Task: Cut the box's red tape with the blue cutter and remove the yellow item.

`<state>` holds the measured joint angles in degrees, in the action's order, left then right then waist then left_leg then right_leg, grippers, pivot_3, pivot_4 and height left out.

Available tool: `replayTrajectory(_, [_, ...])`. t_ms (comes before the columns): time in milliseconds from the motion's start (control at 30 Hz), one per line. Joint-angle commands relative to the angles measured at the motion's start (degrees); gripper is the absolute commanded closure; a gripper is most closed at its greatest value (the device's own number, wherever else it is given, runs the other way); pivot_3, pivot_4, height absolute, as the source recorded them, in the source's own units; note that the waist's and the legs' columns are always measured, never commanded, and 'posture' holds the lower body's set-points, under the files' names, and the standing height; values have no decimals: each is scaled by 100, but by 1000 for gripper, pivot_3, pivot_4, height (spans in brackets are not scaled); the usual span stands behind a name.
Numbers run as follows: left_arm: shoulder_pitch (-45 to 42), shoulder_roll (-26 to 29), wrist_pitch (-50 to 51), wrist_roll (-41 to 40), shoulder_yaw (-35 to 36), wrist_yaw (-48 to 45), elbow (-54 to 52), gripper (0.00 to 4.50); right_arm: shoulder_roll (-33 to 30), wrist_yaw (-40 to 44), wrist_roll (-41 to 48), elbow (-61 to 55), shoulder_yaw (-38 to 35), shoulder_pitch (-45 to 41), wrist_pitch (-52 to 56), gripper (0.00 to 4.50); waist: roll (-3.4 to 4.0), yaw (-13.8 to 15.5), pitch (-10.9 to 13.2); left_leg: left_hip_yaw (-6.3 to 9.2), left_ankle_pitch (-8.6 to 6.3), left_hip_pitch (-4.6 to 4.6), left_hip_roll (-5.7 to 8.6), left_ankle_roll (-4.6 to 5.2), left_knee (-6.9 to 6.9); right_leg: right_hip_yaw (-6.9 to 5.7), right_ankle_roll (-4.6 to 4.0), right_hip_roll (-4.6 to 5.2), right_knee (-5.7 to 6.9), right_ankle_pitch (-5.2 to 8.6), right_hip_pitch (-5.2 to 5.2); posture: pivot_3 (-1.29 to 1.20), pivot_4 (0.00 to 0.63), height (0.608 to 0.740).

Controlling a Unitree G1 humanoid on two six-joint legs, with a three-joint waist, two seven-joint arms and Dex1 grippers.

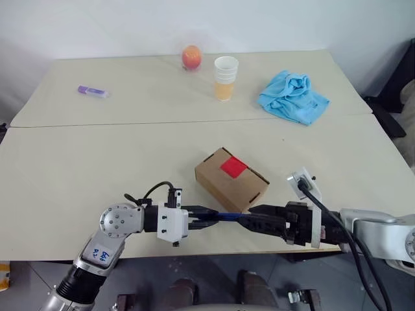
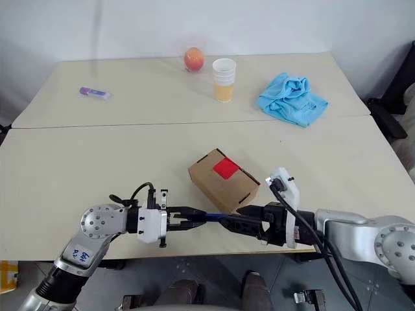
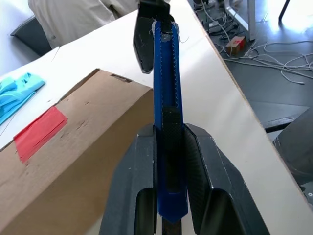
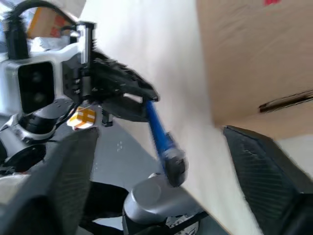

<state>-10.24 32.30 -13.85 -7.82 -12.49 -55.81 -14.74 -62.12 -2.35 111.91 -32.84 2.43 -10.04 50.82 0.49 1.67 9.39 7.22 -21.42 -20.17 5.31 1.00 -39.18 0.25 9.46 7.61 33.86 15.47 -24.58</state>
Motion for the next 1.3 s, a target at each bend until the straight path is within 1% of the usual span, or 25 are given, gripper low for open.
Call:
replayTrajectory(33, [-86,-30,-55,-14,-39,34,-51,4077,127,-16,109,29,105,-162,67,1637,0,3,0,0,0,0,0,0,0,0,0,0,0,0,0,0,150,740])
replayTrajectory(133, [-139,-51,-26,-7,-50,49,-47,4077,211,-15,109,70,207,-272,123,2673,0,0,0,1,0,0,0,0,0,0,0,0,0,0,0,0,150,740])
replayTrajectory(567, [-185,-123,4,57,-129,96,-75,4077,324,-72,66,181,414,-513,313,2673,0,2,0,1,0,-1,0,0,0,0,0,0,0,0,0,0,150,740])
replayTrajectory(667, [-188,-132,10,69,-144,99,-85,4077,388,-72,70,210,438,-555,341,3259,0,2,0,1,0,0,0,0,0,0,0,0,0,0,0,0,150,740])
replayTrajectory(767, [-204,-140,15,82,-148,112,-71,4077,408,-63,58,244,436,-575,396,4243,0,0,0,1,0,-1,0,0,0,0,0,0,0,0,-1,0,150,740])
replayTrajectory(800, [-204,-138,16,84,-148,116,-74,4077,404,-49,62,251,436,-577,419,4352,0,0,0,2,0,-1,-1,0,0,0,0,0,1,0,-1,0,150,740])
replayTrajectory(1033, [-186,-128,87,-12,-107,124,-105,4077,305,115,58,315,372,-595,598,4337,0,1,0,1,0,-1,0,0,0,0,0,0,0,0,-1,0,150,740])
replayTrajectory(1100, [-165,-118,260,-341,-2,56,-212,3352,150,284,94,345,215,-580,693,4337,0,3,0,1,0,-2,0,0,0,0,0,1,0,0,-1,0,150,740])
replayTrajectory(1133, [-162,-110,385,-488,83,73,-267,3132,52,402,104,355,102,-563,744,4337,0,6,0,1,0,-2,0,0,0,0,0,1,1,0,-1,0,150,740])
replayTrajectory(1200, [-112,-14,1075,-1101,290,64,-492,2526,-157,748,109,364,-191,-506,816,4337,0,5,0,2,0,-2,0,0,0,0,0,2,1,0,-1,0,150,740])
replayTrajectory(1233, [-96,130,1520,-1494,460,7,-607,2232,-295,1022,109,382,-431,-444,869,4337,0,3,0,2,0,-5,0,0,0,0,0,2,1,0,-3,0,150,740])
replayTrajectory(1300, [-128,423,2300,-2148,824,-66,-731,2222,-591,1564,109,416,-888,-334,1017,4337,0,1,1,4,0,-6,-4,0,0,-1,-1,-2,1,0,-5,0,150,740])
